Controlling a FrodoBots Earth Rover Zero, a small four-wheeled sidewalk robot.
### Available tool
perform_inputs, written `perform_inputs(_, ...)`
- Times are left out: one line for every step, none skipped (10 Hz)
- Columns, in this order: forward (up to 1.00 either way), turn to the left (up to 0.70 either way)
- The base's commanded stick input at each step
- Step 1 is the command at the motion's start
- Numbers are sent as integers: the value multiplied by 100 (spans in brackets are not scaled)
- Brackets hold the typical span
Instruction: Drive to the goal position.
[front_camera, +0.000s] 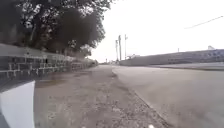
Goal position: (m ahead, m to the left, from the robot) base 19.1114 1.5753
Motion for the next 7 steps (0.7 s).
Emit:
perform_inputs(70, 0)
perform_inputs(70, 0)
perform_inputs(70, 0)
perform_inputs(70, 0)
perform_inputs(70, 0)
perform_inputs(70, 0)
perform_inputs(70, 0)
